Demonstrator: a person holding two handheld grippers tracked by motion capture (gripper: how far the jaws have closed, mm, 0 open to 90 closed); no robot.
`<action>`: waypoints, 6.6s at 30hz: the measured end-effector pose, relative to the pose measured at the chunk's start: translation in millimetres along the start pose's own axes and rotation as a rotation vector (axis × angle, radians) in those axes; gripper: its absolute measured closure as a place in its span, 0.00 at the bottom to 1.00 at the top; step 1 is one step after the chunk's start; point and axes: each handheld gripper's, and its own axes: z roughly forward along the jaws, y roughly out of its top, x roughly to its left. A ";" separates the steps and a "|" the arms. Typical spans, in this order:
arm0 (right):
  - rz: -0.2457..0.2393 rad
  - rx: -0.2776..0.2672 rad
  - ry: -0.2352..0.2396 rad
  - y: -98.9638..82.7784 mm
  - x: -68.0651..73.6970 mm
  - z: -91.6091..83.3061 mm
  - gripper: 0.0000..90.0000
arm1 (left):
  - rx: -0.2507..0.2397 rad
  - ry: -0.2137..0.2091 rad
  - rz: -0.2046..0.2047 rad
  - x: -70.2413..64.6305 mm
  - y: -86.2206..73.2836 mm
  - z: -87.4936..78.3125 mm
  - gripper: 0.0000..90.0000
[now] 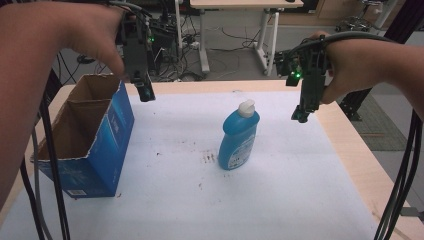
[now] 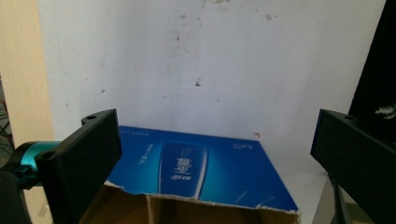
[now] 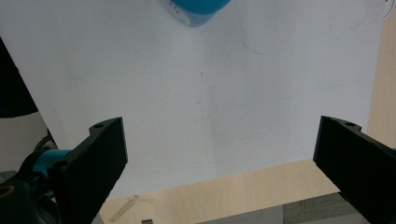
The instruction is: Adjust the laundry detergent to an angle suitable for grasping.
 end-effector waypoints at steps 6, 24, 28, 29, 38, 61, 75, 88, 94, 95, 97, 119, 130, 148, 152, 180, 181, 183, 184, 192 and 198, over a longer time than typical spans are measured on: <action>-0.004 -0.006 -0.007 -4.6 1.1 0.4 0.02 | -0.037 0.002 -0.016 -9.0 1.7 5.0 0.02; 0.009 -0.016 -0.007 -20.0 4.8 6.0 0.02 | -0.178 -0.048 -0.054 -42.8 7.3 25.0 0.02; 0.005 -0.011 -0.006 -20.9 4.6 6.9 0.02 | -0.201 -0.061 -0.071 -44.5 9.4 27.5 0.02; -0.003 -0.016 -0.008 -22.1 4.4 7.0 0.02 | -0.223 -0.068 -0.102 -47.7 13.4 30.5 0.02; 0.005 -0.016 -0.003 -27.8 2.6 9.8 0.02 | -0.301 -0.072 -0.202 -49.2 22.4 43.5 0.02; 0.027 -0.016 0.001 -37.5 -0.1 14.4 0.02 | -0.447 0.001 -0.292 -59.7 55.4 86.6 0.02; 0.031 -0.017 0.009 -39.8 0.4 19.9 0.02 | -0.477 0.046 -0.326 -62.8 81.4 103.5 0.02; 0.044 -0.014 0.007 -44.1 0.4 19.2 0.02 | -0.471 0.087 -0.369 -60.1 106.9 120.0 0.02; 0.051 -0.015 0.010 -47.5 0.6 20.8 0.02 | -0.495 0.099 -0.383 -59.8 115.0 125.3 0.02; 0.048 -0.016 0.010 -47.8 0.3 21.1 0.02 | -0.500 0.097 -0.393 -59.7 116.2 126.1 0.02; 0.045 -0.014 0.010 -48.1 0.1 21.2 0.02 | -0.494 0.107 -0.389 -58.8 118.2 127.4 0.02; 0.057 -0.012 0.010 -48.3 1.1 21.0 0.02 | -0.489 0.156 -0.430 -54.0 126.7 139.9 0.10; 0.054 -0.009 0.011 -47.7 0.2 22.4 0.02 | -0.484 0.164 -0.427 -53.7 128.8 141.7 0.13; 0.048 -0.008 0.011 -47.9 -0.1 23.4 0.02 | -0.469 0.170 -0.420 -54.3 131.3 143.8 0.23; 0.054 -0.005 0.014 -48.2 0.5 23.9 0.02 | -0.464 0.170 -0.417 -53.5 130.6 143.7 0.27; 0.054 -0.006 0.016 -48.0 0.6 25.6 0.02 | -0.469 0.122 -0.422 -53.0 130.0 145.7 0.49; 0.051 -0.006 0.014 -48.0 0.7 25.7 0.02 | -0.469 0.122 -0.420 -52.8 129.9 145.6 0.49; 0.059 -0.003 0.013 -47.9 1.9 25.2 0.02 | -0.470 0.117 -0.420 -52.4 129.2 145.4 0.49; 0.056 -0.006 0.013 -48.2 1.9 25.2 0.02 | -0.470 0.117 -0.419 -52.2 128.7 145.1 0.49; 0.064 -0.005 0.011 -49.3 3.9 25.6 0.02 | -0.461 0.114 -0.395 -56.8 124.3 136.9 0.49; 0.046 -0.012 0.009 -46.7 5.1 24.9 0.02 | -0.453 0.108 -0.367 -61.1 116.3 123.9 0.49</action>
